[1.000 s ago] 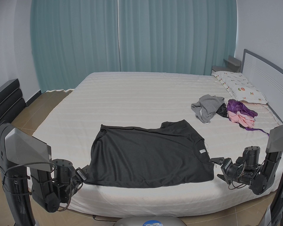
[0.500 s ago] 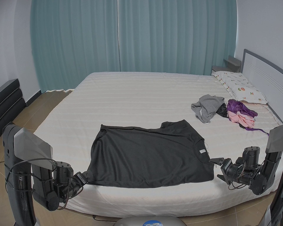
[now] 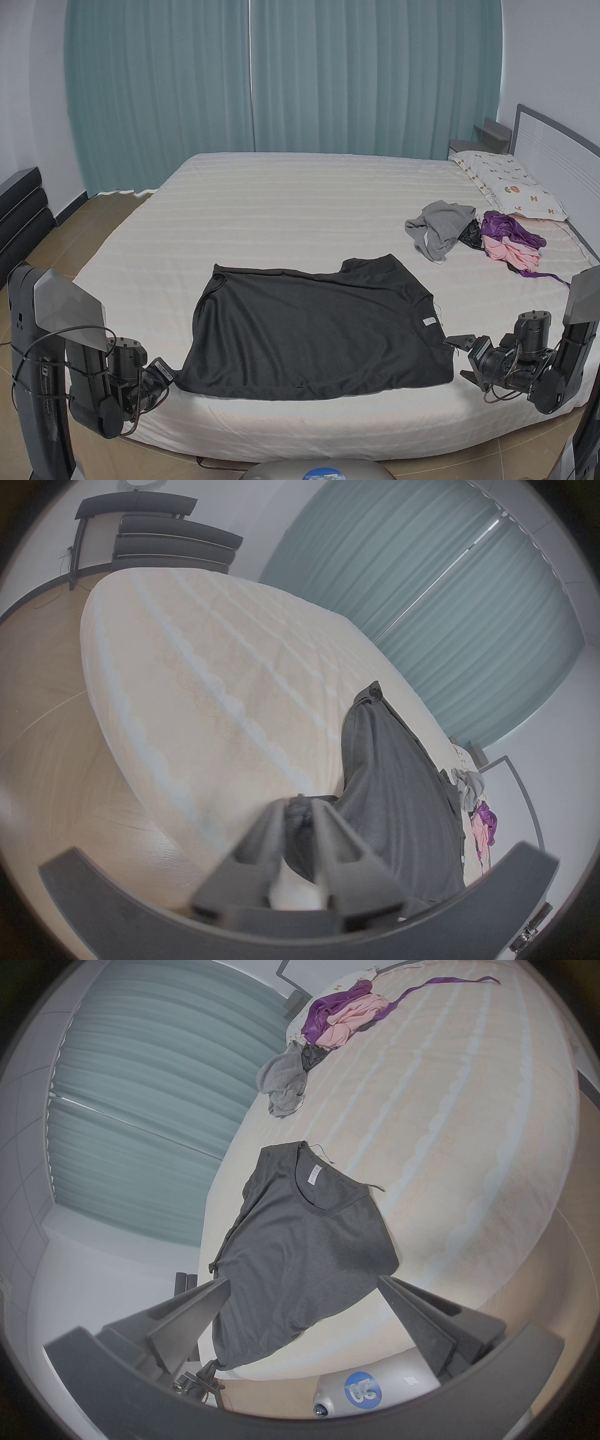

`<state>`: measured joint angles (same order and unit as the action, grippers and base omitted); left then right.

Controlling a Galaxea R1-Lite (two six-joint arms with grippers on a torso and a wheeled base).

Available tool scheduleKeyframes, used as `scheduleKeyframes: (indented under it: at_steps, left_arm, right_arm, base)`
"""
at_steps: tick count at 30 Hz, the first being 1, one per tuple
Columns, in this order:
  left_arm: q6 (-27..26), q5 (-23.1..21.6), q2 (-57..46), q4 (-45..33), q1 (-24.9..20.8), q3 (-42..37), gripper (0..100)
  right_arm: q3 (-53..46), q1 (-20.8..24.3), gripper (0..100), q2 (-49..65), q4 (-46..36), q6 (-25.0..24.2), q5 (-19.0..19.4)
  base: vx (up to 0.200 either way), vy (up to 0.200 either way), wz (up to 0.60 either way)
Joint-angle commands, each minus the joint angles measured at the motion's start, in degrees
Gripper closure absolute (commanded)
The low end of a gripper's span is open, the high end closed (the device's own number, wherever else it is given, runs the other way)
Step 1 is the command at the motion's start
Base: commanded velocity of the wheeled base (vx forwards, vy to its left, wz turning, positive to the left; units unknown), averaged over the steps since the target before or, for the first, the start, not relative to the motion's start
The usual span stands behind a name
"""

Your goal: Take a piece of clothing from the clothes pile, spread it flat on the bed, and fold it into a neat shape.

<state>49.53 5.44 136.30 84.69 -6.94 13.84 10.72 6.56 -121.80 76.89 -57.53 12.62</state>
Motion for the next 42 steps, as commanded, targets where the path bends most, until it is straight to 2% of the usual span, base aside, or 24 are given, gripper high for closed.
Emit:
scheduleKeyframes:
  at_steps: [1, 5, 11, 16, 17, 19, 22, 33, 42]
  left_arm:
    - [-0.3, 0.1, 0.1, 0.2, -0.2, -1.1, 100]
    - [-1.8, 0.5, -4.6, 0.3, -1.2, -4.2, 100]
    - [-5.8, 3.4, -14.9, -0.3, -6.2, -10.4, 100]
    - [-7.2, 6.1, -14.7, -0.3, -8.8, -11.6, 100]
    - [-7.8, 8.3, -14.2, -0.3, -9.9, -11.6, 100]
    - [-8.3, 9.3, -14.0, -0.2, -10.2, -11.6, 100]
    - [-9.5, 10.5, -13.3, -0.2, -9.9, -11.6, 100]
    - [-9.5, 10.4, -4.2, 0.5, -8.5, -9.8, 100]
    - [-8.8, 7.4, 0.0, 0.5, -2.7, -5.8, 100]
  right_arm:
    - [0.0, 0.0, 0, -0.1, 0.0, 0.0, 0.0]
    - [0.0, 0.0, 0, -0.1, 0.0, 0.0, 0.0]
    - [0.0, 0.0, 0, -0.1, 0.0, 0.0, 0.0]
    - [0.0, 0.0, 0, -0.1, 0.0, 0.0, 0.0]
    - [-0.1, 0.0, 0, -0.1, 0.0, 0.0, 0.0]
    - [-0.1, 0.0, 0, -0.1, 0.0, 0.0, 0.0]
    - [-0.1, 0.1, 0, -0.1, 0.0, 0.0, 0.0]
    - [-0.2, 0.2, 0, -0.6, -0.1, 0.4, 0.0]
    - [0.5, 0.6, 0, -3.3, 0.0, 2.7, -0.9]
  base:
    - [0.000, 0.000, 0.00]
    - [0.000, 0.000, 0.00]
    - [0.000, 0.000, 0.00]
    - [0.000, 0.000, 0.00]
    - [0.000, 0.000, 0.00]
    - [0.000, 0.000, 0.00]
    - [0.000, 0.000, 0.00]
    - [0.000, 0.000, 0.00]
    - [0.000, 0.000, 0.00]
